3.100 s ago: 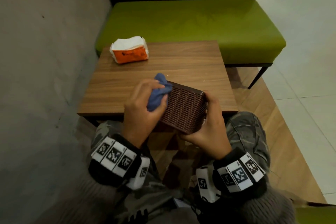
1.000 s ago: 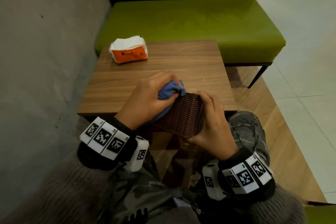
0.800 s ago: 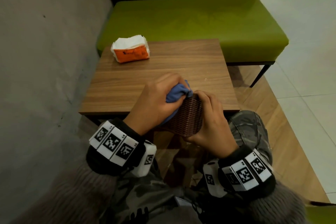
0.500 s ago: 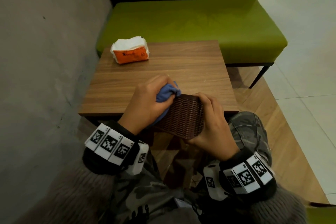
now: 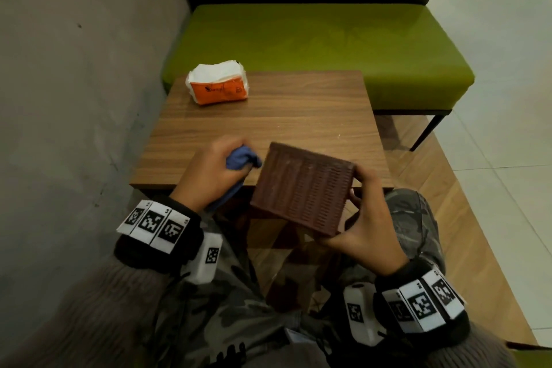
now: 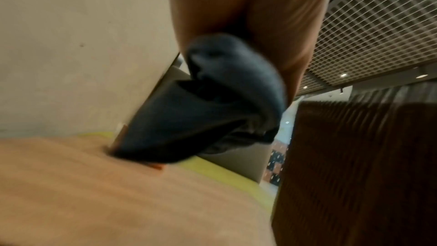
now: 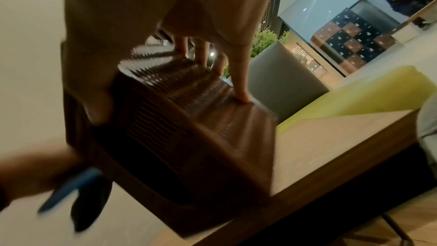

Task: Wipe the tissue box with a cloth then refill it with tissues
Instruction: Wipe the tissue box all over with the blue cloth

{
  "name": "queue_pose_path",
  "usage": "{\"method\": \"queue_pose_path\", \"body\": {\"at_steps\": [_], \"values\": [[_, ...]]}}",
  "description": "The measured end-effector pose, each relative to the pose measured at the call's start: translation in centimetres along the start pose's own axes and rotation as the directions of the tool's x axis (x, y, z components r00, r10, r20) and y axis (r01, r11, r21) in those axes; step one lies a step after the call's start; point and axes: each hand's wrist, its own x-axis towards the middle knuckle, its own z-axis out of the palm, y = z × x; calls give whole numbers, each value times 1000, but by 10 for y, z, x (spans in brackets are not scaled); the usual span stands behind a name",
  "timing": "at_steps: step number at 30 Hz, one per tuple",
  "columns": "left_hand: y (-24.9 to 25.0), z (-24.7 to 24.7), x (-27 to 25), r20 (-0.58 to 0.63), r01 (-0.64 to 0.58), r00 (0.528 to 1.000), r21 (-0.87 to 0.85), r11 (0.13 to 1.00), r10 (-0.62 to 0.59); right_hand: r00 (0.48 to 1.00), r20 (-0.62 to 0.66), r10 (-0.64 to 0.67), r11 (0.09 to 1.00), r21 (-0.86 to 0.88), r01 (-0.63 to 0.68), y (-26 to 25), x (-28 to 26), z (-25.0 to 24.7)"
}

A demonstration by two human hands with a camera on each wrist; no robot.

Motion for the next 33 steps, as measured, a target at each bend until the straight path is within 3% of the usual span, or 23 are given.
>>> {"method": "queue_pose_path", "body": {"at_steps": [2,4,6,8,15,18,19,21,23,25,27,28,30,31,32,33], "values": [[-12,-1,-9,49,81,996,-85,993,-77,998,-12,56,992,115,-54,-2,3,-10],[-12,-5,-17,160,113,984,-223,968,-78,997,-6,77,985,152,-75,-2,9,-18],[-1,-9,-22,344,142,938,-292,946,-34,995,27,95,973,208,-99,-2,12,-22],[12,-9,-22,453,102,891,-252,962,25,994,78,81,964,247,-98,-1,14,-23],[36,-8,-11,509,45,857,-222,974,77,961,254,109,960,223,-167,6,13,-27],[44,-5,-10,436,-108,898,84,991,60,960,238,146,976,123,-179,15,9,-26],[47,-4,-10,422,-188,905,275,943,57,969,208,131,989,37,-142,15,7,-23],[51,0,-9,407,-298,912,581,757,46,979,191,72,989,-138,-46,6,6,-10],[59,9,-11,397,-348,915,676,650,76,980,184,71,972,-235,-26,-6,5,9],[60,19,-13,370,-372,919,695,615,138,994,75,77,963,-263,-55,-11,6,24],[58,19,-16,356,-404,910,642,652,213,998,-4,60,968,-246,-59,-9,9,26],[55,16,-15,351,-413,904,570,710,245,999,-26,46,973,-226,-51,-6,9,23],[52,5,-13,253,-287,940,223,932,229,996,-61,63,984,-163,-72,1,7,16],[50,1,-12,99,-194,976,-1,981,193,994,-76,79,988,-124,-88,2,6,12],[48,1,-10,-116,-150,984,-166,975,131,994,-77,80,992,-94,-87,1,6,11],[51,3,-7,-326,-145,943,-231,962,64,995,-74,64,994,-87,-71,1,6,13]]}}
